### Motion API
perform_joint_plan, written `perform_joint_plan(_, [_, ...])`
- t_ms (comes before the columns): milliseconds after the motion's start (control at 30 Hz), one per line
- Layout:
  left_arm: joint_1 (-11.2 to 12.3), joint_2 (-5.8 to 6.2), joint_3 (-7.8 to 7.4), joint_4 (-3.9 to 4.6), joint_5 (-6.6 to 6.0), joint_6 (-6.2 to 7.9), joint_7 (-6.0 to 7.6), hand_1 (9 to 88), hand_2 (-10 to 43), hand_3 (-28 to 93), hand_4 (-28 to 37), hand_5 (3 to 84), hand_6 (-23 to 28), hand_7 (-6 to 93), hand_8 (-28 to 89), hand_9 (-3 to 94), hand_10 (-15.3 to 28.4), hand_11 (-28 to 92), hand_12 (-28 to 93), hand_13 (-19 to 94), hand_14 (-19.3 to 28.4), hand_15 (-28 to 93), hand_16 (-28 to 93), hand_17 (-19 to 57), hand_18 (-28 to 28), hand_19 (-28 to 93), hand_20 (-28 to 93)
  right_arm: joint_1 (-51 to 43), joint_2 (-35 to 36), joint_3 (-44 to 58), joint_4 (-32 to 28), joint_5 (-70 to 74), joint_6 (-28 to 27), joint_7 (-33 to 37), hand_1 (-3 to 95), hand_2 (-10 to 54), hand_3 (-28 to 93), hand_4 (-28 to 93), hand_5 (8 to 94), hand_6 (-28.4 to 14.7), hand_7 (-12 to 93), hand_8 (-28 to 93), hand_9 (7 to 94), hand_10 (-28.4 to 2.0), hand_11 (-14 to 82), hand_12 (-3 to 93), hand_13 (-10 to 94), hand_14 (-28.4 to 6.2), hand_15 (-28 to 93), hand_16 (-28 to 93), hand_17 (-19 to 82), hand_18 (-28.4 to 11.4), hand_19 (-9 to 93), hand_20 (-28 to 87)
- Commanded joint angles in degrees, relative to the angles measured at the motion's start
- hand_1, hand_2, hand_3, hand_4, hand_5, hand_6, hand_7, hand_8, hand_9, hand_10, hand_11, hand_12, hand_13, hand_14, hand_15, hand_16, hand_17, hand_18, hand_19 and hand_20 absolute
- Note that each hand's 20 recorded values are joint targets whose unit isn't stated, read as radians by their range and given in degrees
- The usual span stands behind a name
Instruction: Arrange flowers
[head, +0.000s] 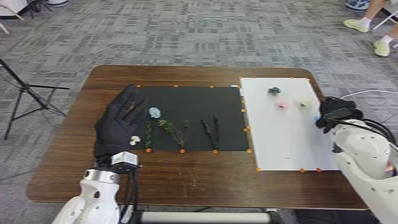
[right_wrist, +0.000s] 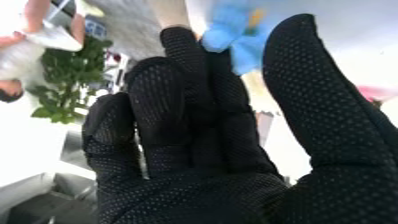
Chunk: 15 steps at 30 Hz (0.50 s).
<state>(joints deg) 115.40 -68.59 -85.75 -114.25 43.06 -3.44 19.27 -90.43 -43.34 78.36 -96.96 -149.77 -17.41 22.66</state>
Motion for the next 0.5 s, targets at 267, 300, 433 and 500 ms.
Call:
perform_joint_plan(267, [1.92, 1.11, -1.78, -1.01, -0.07, 0.71, 0.97, 23.5, -5.9, 68, -28.3, 24.2, 2.3, 22.9, -12, 19.4, 10.2, 15, 17, 17, 14.9, 11, 7, -15.3, 20.0, 38, 8, 4.32, 0.40, -3.94, -5.88, 1.66, 11.10, -6.57, 45.4, -8.0, 83, -25, 72.4, 0.6, 48, 2, 79.4, -8.5, 37.6, 44.0, 68, -7.4, 77, 27, 36, -19.5, 91, 51])
perform_joint_plan(300, [1.87, 1.10, -1.97, -1.09, -0.07, 0.69, 1.01, 23.5, -5.9, 68, -28.3, 24.2, 2.2, 22.9, -12, 19.4, 10.2, 15, 17, 17, 14.9, 11, 7, -15.3, 20.0, 38, 8, 6.28, 0.28, -5.72, -6.38, 2.33, 13.10, -6.87, 45.6, -8.2, 83, -25, 72.5, 0.4, 48, 2, 79.6, -8.6, 37.7, 44.1, 68, -7.5, 77, 27, 36, -19.6, 91, 51])
perform_joint_plan(433, [1.83, 1.28, -2.22, -1.38, -0.11, 1.04, 0.94, 23.4, -5.9, 68, -28.3, 24.2, 2.3, 22.9, -12, 19.4, 10.2, 15, 17, 17, 14.9, 11, 7, -15.3, 20.1, 38, 8, 14.39, -1.39, -12.19, -7.23, 3.61, 16.23, -9.40, 46.2, -8.9, 83, -24, 73.7, -0.2, 47, 2, 80.2, -8.6, 37.4, 44.5, 68, -7.3, 77, 27, 36, -19.6, 91, 51])
perform_joint_plan(500, [1.68, 1.39, -2.21, -1.34, -0.13, 1.00, 0.84, 23.4, -5.9, 68, -28.3, 24.2, 2.3, 22.9, -12, 19.5, 10.2, 15, 17, 17, 14.9, 11, 7, -15.3, 20.1, 38, 8, 17.82, -2.61, -15.00, -7.10, 4.21, 17.55, -10.79, 46.3, -9.0, 83, -25, 73.9, -0.2, 47, 3, 80.3, -8.6, 37.1, 44.7, 68, -7.3, 77, 27, 36, -19.4, 91, 51])
